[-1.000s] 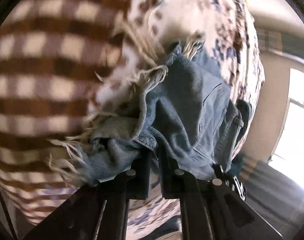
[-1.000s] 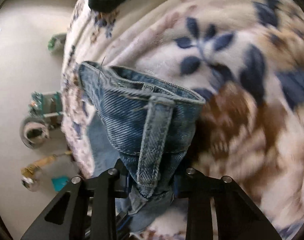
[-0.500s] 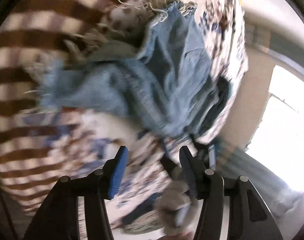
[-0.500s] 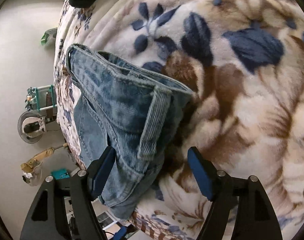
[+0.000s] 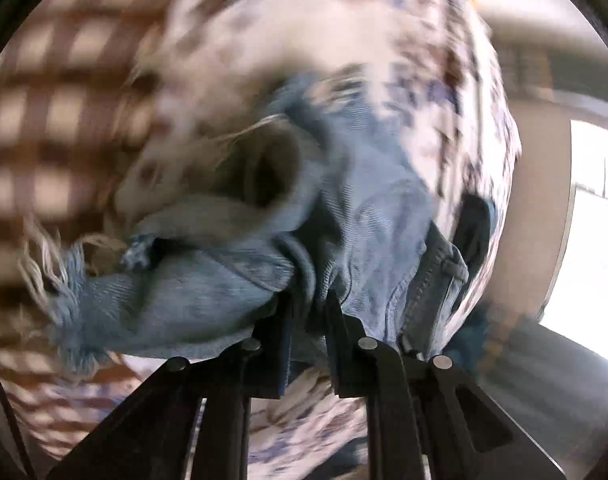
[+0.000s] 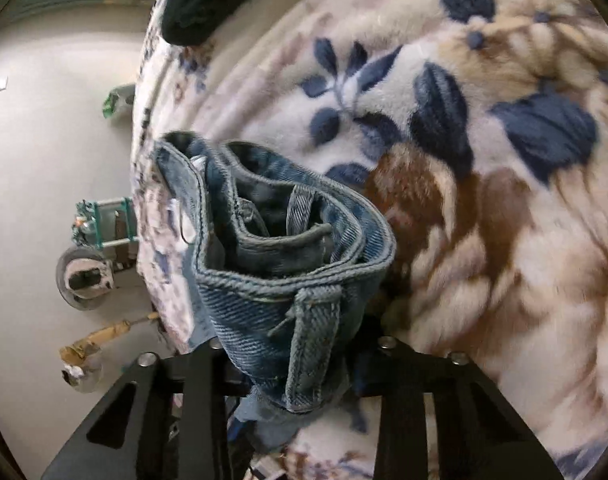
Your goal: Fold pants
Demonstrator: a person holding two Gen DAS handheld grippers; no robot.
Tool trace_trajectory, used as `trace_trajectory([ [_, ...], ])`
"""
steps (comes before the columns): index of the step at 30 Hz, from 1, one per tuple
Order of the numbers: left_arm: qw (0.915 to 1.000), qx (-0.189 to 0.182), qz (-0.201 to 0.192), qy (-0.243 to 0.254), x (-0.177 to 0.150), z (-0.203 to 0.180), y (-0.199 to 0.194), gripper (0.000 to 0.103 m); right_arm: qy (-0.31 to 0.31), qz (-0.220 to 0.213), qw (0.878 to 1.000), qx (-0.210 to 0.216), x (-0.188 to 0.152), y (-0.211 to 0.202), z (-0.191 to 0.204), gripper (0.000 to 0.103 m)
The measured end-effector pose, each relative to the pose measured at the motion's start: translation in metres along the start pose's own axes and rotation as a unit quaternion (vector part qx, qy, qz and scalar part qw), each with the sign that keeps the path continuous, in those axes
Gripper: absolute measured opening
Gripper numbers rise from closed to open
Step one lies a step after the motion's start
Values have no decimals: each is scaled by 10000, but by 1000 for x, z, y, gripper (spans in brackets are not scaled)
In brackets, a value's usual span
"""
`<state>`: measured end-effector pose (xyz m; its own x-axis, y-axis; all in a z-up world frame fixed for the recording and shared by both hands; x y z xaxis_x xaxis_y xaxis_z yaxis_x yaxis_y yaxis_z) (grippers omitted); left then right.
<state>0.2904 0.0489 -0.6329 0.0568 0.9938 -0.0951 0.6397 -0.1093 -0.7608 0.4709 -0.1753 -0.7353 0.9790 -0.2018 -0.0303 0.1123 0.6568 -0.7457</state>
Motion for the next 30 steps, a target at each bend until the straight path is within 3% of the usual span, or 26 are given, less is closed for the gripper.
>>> trace_trajectory([
  [9, 9944, -291, 182, 996, 46, -98, -33, 10, 329, -430, 9979, 370, 3, -50, 70, 29],
  [14, 9835, -677, 267, 1653, 86, -185, -40, 10, 654, -787, 9919, 748, 22, -65, 119, 29],
  [19, 9719, -1015, 627, 2029, 94, -218, -49, 10, 752, -1253, 9846, 955, 27, -84, 155, 29],
  [21, 9687, -972, 917, 2094, 87, -201, -48, 10, 813, -1402, 9824, 924, 20, -90, 150, 29],
  [24, 9674, -637, 1258, 2104, 80, -157, -38, 10, 1203, -1471, 9785, 807, -7, -97, 102, 29],
  [28, 9688, 363, 1659, 1805, 70, -42, -26, 11, 1740, -1189, 9775, 55, -56, -72, 20, 39],
  [30, 9633, 948, 1941, 1591, 61, 16, -30, 11, 2036, -879, 9744, -366, -85, -60, -24, 55],
])
Point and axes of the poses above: each gripper's, at about its wrist camera, not at the fingertips, and y roughly the way its jaws point, z to its left, x to its top, the point moved 9 cm from there along y, roughly the way its jaws point, and after that the axes turned 12 degrees about -z, right-handed, at the moved point
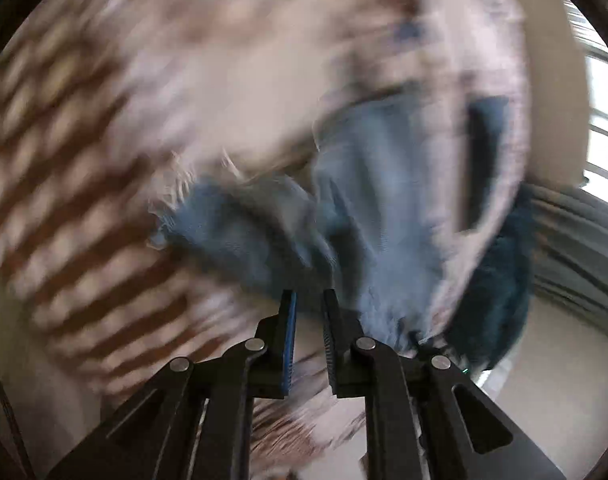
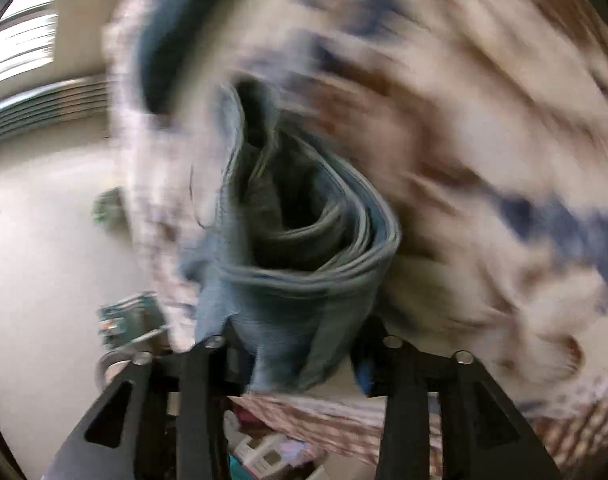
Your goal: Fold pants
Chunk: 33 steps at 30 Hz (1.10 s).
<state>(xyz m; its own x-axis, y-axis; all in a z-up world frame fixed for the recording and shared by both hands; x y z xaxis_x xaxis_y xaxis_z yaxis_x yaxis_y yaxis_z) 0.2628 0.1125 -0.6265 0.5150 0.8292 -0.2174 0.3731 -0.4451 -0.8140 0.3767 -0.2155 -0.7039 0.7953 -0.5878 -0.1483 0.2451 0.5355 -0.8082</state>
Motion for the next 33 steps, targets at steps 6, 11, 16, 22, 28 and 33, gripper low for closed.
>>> trace_trajectory([
  [6, 9957, 725, -100, 564, -28, 30, -14, 41, -331, 113, 9971, -671, -8, -22, -45, 66],
  [11, 9867, 124, -1103, 1191, 19, -50, -25, 81, -1262, -183, 9888, -777, 31, -40, -7, 67],
  [16, 9831, 184, -744, 1660, 65, -102, 32, 81, -2256, -260, 9687, -1002, 87, -20, 42, 67],
  [22, 9654, 674, -107, 2517, 84, -118, 107, 13, -2750, 1, 9556, -1063, 113, 19, 65, 21],
  [28, 9763, 1002, -173, 1913, 96, -84, 116, 11, -3018, -388, 9483, -900, 123, 18, 92, 17],
  [33, 9758, 665, -650, 1978, 75, -97, 60, 31, -2558, 85, 9635, -781, 124, 19, 81, 63],
])
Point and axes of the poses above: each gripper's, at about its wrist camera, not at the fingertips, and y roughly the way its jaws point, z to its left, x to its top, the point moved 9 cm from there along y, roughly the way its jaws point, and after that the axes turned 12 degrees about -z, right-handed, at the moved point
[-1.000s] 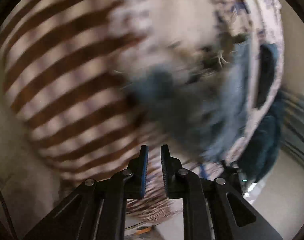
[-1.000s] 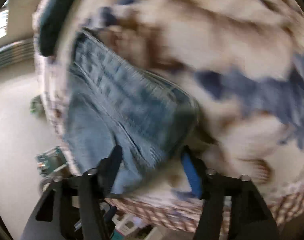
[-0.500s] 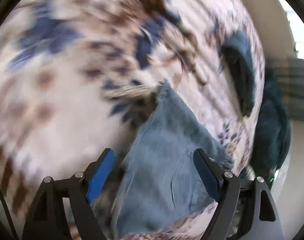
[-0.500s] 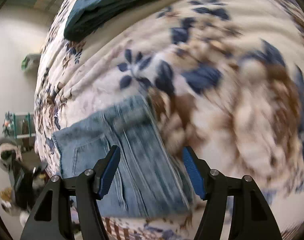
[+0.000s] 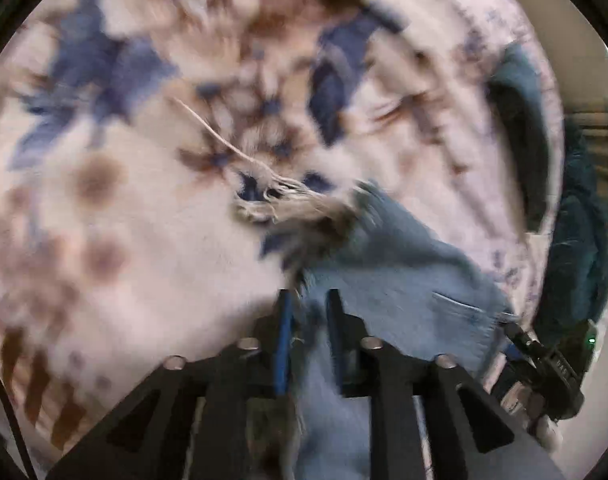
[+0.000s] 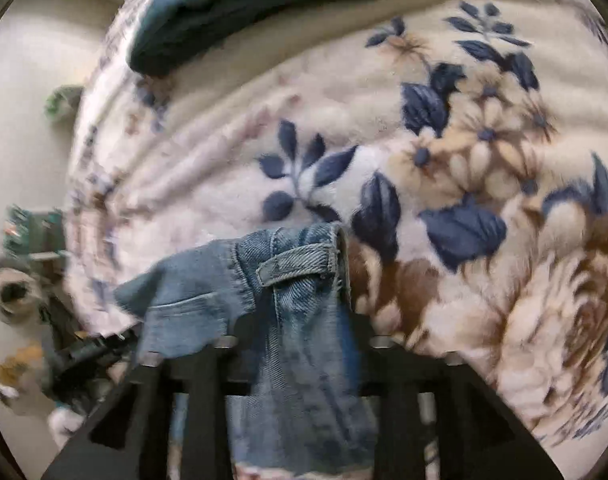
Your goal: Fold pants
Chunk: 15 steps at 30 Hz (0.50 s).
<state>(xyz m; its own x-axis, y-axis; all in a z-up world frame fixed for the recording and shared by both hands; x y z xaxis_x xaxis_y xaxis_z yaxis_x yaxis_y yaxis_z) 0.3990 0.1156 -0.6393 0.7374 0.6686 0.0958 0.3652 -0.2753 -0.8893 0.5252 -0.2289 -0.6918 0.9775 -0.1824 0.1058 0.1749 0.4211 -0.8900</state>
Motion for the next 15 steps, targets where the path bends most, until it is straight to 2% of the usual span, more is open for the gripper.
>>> trace_trajectory([
  [1, 9996, -193, -204, -20, -2, -5, -15, 42, 92, -152, 9997, 193, -1, -12, 1, 72],
  [2, 9979, -400, -511, -27, -9, -10, -35, 79, 189, -314, 9987, 354, -4, -26, 1, 81],
  [3, 9964, -457, -713, -68, -17, -9, -49, 103, 302, -434, 9976, 456, -12, -40, -2, 81],
  [5, 9917, -714, -961, -460, -49, -5, -75, 103, 604, -467, 9953, 599, -35, -55, -11, 81],
  [7, 9874, -835, -821, -1061, -74, 10, -84, 103, 979, -400, 9916, 744, -68, -63, -21, 81],
  [10, 9646, -1159, -430, -2330, -123, 15, -65, 103, 1670, -190, 9812, 948, -122, -50, -37, 81],
  [12, 9432, -1249, -88, -3077, -147, 15, -38, 103, 2133, -8, 9706, 1116, -149, -32, -46, 81],
  [14, 9272, -1404, -10, -3473, -149, 5, -18, 103, 2514, 44, 9591, 1300, -169, -15, -52, 81],
  [15, 9271, -1441, -38, -3459, -146, -1, -12, 103, 2625, 24, 9550, 1378, -172, -9, -52, 81],
])
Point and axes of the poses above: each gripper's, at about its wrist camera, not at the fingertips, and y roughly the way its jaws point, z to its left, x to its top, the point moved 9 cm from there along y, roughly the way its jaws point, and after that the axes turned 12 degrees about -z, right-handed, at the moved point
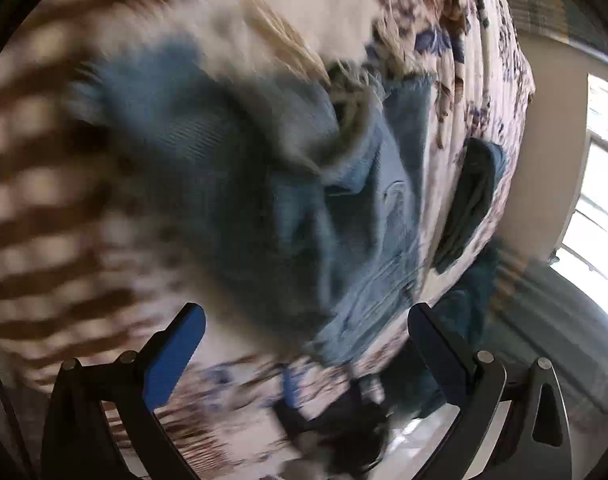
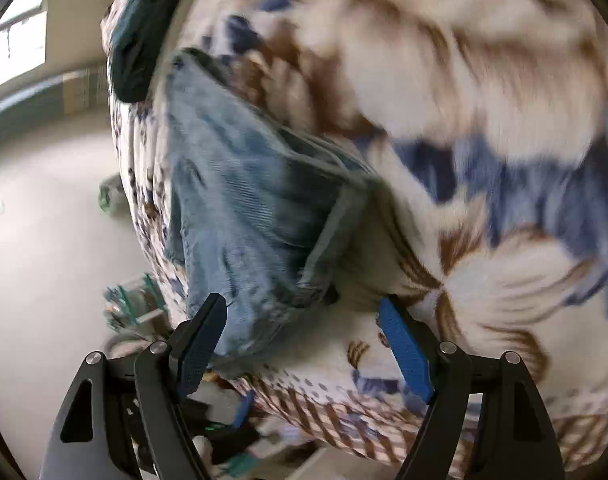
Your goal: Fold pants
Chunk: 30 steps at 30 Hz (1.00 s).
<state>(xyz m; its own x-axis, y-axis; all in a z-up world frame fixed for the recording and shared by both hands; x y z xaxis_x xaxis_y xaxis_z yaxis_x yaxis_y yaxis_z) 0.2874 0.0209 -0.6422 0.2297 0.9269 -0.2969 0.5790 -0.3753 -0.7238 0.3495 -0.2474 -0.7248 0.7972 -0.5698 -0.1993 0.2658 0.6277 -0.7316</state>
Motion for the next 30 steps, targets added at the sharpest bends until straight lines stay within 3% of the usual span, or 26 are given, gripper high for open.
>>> trace_trajectory([
  [5, 9979, 395, 13, 523, 16, -12, 43, 103, 231, -151, 9981, 552, -1, 28, 10, 82],
  [6, 9975, 441, 22, 559, 20, -11, 47, 98, 205, -154, 9977, 624, 0, 33, 13, 82],
  [7, 9971, 481, -8, 583, 26, -6, 48, 92, 174, -184, 9977, 631, 1, 37, 15, 82],
  [9, 9981, 408, -10, 470, 32, 4, 42, 57, 162, -337, 9970, 682, 10, 40, 17, 82],
  [11, 9982, 289, -51, 518, 34, 15, 35, 34, 267, -367, 9966, 682, 14, 44, 17, 82],
  [12, 9981, 223, -77, 578, 34, 19, 31, 29, 349, -354, 9964, 683, 15, 48, 15, 83],
  [16, 9964, 91, -145, 824, 32, 18, 30, 23, 29, -267, 9989, 395, 10, 62, 13, 82],
  [17, 9957, 51, -138, 909, 32, 15, 30, 18, -72, -299, 9989, 340, 9, 60, 15, 69],
  [18, 9952, 61, -116, 965, 32, 12, 28, 16, -146, -343, 9989, 275, 6, 58, 16, 50],
  [21, 9935, 30, -18, 1142, 30, -5, 23, 13, -60, -471, 9984, 304, 0, 46, 18, 31],
  [25, 9912, -123, 161, 1306, 27, -34, 3, 11, 14, -654, 9970, 415, -12, 25, 37, 27],
  [30, 9879, -448, 527, 1385, 27, -102, -20, 11, 194, -875, 9941, 614, -25, -1, 80, 25],
])
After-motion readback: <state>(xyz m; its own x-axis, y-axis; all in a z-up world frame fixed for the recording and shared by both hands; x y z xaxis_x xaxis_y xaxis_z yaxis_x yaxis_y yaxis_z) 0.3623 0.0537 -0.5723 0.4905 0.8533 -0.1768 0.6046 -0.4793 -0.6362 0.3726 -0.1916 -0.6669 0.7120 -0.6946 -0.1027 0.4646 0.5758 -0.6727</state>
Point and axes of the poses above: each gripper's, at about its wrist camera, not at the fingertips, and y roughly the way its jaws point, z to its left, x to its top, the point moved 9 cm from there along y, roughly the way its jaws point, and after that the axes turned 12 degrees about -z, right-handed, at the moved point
